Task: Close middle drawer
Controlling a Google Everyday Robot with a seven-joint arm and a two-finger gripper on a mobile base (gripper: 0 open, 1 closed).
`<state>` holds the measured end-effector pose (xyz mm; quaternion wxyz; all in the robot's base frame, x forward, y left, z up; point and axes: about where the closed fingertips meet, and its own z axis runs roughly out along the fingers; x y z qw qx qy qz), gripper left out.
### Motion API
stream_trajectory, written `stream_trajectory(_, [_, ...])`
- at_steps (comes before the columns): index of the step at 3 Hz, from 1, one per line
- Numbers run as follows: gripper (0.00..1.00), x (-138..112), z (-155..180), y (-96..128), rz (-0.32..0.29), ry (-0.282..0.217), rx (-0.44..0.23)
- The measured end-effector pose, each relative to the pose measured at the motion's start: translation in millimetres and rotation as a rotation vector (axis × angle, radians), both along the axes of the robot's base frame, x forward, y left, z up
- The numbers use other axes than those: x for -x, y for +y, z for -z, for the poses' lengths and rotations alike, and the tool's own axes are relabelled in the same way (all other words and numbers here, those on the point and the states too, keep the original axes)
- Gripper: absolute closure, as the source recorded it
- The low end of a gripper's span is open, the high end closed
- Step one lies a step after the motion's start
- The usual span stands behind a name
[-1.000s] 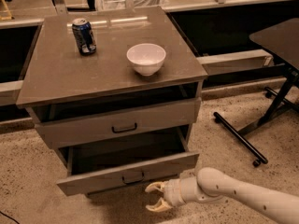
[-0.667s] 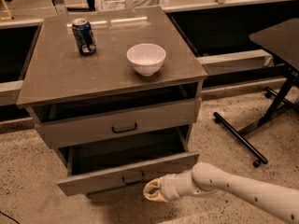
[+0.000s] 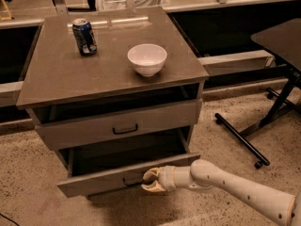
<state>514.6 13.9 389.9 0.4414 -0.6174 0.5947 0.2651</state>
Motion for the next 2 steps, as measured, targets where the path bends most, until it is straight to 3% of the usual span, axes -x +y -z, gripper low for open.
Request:
stream_trajectory(1, [0.15, -0.4, -0.4, 0.7, 0.005, -0.007, -0.004])
stream_trajectory(2, [0.00, -9.9, -5.8, 10.3, 0.013, -0.041, -0.032])
